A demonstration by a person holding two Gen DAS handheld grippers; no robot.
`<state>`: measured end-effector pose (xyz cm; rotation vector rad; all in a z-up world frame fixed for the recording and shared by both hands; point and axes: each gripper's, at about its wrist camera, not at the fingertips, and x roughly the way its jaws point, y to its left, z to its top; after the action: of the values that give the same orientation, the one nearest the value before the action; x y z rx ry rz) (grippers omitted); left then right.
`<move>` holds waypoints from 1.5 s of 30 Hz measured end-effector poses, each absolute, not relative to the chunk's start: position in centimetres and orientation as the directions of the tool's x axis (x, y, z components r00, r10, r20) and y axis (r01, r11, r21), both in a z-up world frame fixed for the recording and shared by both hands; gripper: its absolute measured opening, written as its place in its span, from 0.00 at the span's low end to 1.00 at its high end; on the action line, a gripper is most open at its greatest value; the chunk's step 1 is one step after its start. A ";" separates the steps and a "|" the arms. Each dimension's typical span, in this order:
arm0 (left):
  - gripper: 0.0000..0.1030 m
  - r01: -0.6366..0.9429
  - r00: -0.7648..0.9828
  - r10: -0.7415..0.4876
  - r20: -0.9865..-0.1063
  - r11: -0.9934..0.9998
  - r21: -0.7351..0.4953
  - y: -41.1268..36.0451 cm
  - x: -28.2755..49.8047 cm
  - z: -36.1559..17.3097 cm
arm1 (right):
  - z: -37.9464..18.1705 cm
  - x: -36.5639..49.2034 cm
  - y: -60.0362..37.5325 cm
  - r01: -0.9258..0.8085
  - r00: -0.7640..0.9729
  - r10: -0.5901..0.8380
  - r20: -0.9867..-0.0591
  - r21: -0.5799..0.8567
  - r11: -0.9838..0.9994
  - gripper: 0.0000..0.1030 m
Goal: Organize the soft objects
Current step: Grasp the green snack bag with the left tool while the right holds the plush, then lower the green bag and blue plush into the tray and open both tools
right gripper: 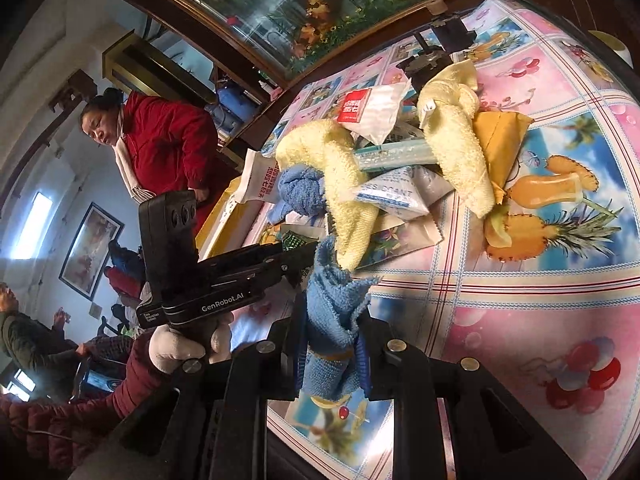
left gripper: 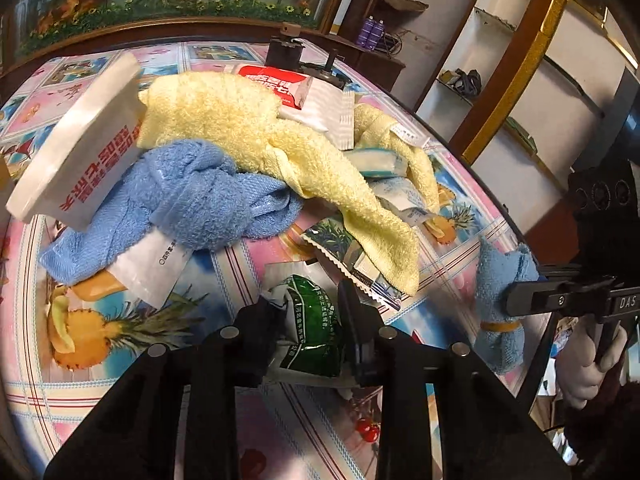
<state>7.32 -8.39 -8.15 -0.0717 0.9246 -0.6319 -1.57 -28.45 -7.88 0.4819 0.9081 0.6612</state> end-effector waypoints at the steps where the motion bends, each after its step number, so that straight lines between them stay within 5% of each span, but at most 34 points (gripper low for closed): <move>1: 0.25 0.468 0.450 -0.549 -0.704 0.817 -0.337 -7.8 7.0 -7.7 | -7.6 -1.5 -28.1 -0.323 0.445 0.705 -0.551 0.636 0.701 0.21; 15: 0.26 0.358 0.660 -0.528 -0.535 0.846 -0.395 4.9 0.4 1.3 | -0.7 -1.6 -19.3 -0.518 0.410 0.763 -0.499 0.562 0.645 0.21; 22: 0.26 0.123 0.731 -0.292 -0.617 0.946 -0.301 15.1 2.6 1.2 | 0.6 2.3 -9.2 -0.611 0.292 0.814 -0.502 0.556 0.563 0.21; 32: 0.26 -0.061 0.678 -0.167 -0.716 0.958 -0.281 22.7 7.9 -3.9 | -2.3 8.2 5.4 -0.651 0.174 0.752 -0.635 0.499 0.572 0.21; 36: 0.50 -0.084 0.678 -0.150 -0.720 0.956 -0.279 24.1 9.2 -4.3 | -4.6 10.5 8.0 -0.619 0.181 0.713 -0.677 0.485 0.618 0.26; 37: 0.58 -0.085 0.687 -0.160 -0.709 0.951 -0.297 24.2 9.1 -4.2 | -5.0 11.0 8.3 -0.606 0.185 0.709 -0.681 0.489 0.628 0.35; 39: 0.65 -0.083 0.705 -0.183 -0.685 0.938 -0.336 24.6 8.7 -3.9 | -5.6 12.0 8.4 -0.579 0.188 0.703 -0.686 0.501 0.644 0.49; 45: 0.73 -0.100 0.725 -0.215 -0.655 0.907 -0.409 24.8 7.1 -2.6 | -3.9 11.7 6.2 -0.580 0.258 0.705 -0.661 0.477 0.660 0.49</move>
<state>7.07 24.78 -2.64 -0.4409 0.7637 -0.0654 11.66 6.15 -3.89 0.1477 0.9767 0.8754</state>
